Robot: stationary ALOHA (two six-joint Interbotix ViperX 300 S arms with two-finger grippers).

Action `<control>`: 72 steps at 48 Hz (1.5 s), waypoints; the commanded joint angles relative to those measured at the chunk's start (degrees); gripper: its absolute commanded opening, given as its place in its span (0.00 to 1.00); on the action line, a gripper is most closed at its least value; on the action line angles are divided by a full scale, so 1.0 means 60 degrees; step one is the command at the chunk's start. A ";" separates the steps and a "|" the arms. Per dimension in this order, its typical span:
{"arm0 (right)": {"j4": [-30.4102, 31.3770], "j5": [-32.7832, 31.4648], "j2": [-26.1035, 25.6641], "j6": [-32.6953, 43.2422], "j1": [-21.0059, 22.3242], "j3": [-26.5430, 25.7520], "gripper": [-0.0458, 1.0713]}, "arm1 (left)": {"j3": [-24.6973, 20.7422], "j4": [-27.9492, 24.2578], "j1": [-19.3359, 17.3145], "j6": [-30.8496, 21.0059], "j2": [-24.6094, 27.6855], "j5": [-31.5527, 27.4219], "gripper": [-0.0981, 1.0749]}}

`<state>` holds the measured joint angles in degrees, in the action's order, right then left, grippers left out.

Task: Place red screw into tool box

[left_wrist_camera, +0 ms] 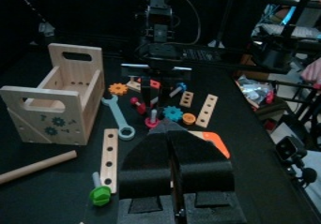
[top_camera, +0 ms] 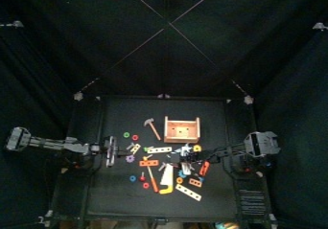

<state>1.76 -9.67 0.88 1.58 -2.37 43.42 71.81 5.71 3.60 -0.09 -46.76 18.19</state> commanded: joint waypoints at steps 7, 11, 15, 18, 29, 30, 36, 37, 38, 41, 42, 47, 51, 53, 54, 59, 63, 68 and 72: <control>0.0000 0.0015 -0.0264 -0.0015 0.0015 -0.0308 0.59 | -0.0176 -0.0044 0.0015 0.0044 0.0000 0.0088 0.07; 0.0000 -0.0073 -0.0366 -0.0015 0.0029 -0.0337 0.59 | -0.0176 -0.0088 0.0015 0.0044 0.0000 0.0103 0.07; 0.0059 -0.0264 -0.0454 -0.0015 0.0059 -0.0366 0.59 | -0.0190 -0.0103 0.0015 0.0044 -0.0029 0.0103 0.07; 0.0146 -0.0483 -0.0571 -0.0015 0.0146 -0.0381 0.59 | -0.0190 -0.0117 0.0015 0.0044 -0.0073 0.0103 0.07; 0.0937 -0.0952 -0.1362 -0.0015 0.0703 -0.0586 0.59 | -0.0161 -0.0088 0.0015 0.0029 -0.0146 0.0103 0.07; 0.1011 -0.0952 -0.1436 -0.0015 0.0776 -0.0601 0.59 | -0.0161 -0.0088 0.0015 0.0029 -0.0146 0.0103 0.07; 0.1318 -0.0952 -0.2036 0.0000 0.1304 -0.0645 0.59 | -0.0161 -0.0088 0.0015 0.0029 -0.0132 0.0103 0.07; 0.1333 -0.0937 -0.2109 0.0000 0.1406 -0.0645 0.59 | -0.0161 -0.0088 0.0015 0.0029 -0.0146 0.0103 0.07; 0.1377 -0.0937 -0.2183 0.0000 0.1509 -0.0645 0.59 | -0.0161 -0.0088 0.0000 0.0029 -0.0146 0.0103 0.07; 0.1436 -0.0864 -0.2388 0.0000 0.1890 -0.0615 0.59 | -0.0161 -0.0073 0.0000 0.0029 -0.0146 0.0103 0.07; 0.1436 -0.0835 -0.2402 0.0000 0.1934 -0.0630 0.59 | -0.0161 -0.0073 0.0015 0.0029 -0.0146 0.0103 0.07; 0.1523 -0.0645 -0.2461 -0.0015 0.2563 -0.0659 0.59 | -0.0161 -0.0073 -0.0015 0.0029 -0.0146 0.0103 0.07; 0.1567 -0.0425 -0.2402 -0.0015 0.3062 -0.0674 0.59 | -0.0176 -0.0073 -0.0044 0.0029 -0.0146 0.0103 0.07; 0.1567 -0.0337 -0.2314 -0.0015 0.3281 -0.0674 0.59 | -0.0176 -0.0073 -0.0044 0.0029 -0.0146 0.0103 0.07; 0.1567 -0.0293 -0.2285 -0.0015 0.3384 -0.0659 0.59 | -0.0176 -0.0073 -0.0044 0.0029 -0.0146 0.0117 0.07; 0.1553 -0.0146 -0.1978 0.0000 0.3823 -0.0659 0.59 | -0.0176 -0.0073 -0.0044 0.0029 -0.0146 0.0103 0.07; 0.1523 0.0029 -0.1685 -0.0015 0.4028 -0.0732 0.60 | -0.0161 -0.0073 -0.0044 0.0029 -0.0146 0.0103 0.07; 0.1567 0.0220 -0.1274 -0.0015 0.4102 -0.0879 0.60 | -0.0161 -0.0073 -0.0044 0.0029 -0.0146 0.0103 0.07; 0.1567 0.0220 -0.1025 -0.0015 0.4146 -0.1040 0.61 | -0.0161 -0.0059 -0.0044 0.0029 -0.0146 0.0103 0.07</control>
<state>11.07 -9.14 -5.45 1.58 22.15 39.20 71.72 5.27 3.43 0.00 -47.72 18.28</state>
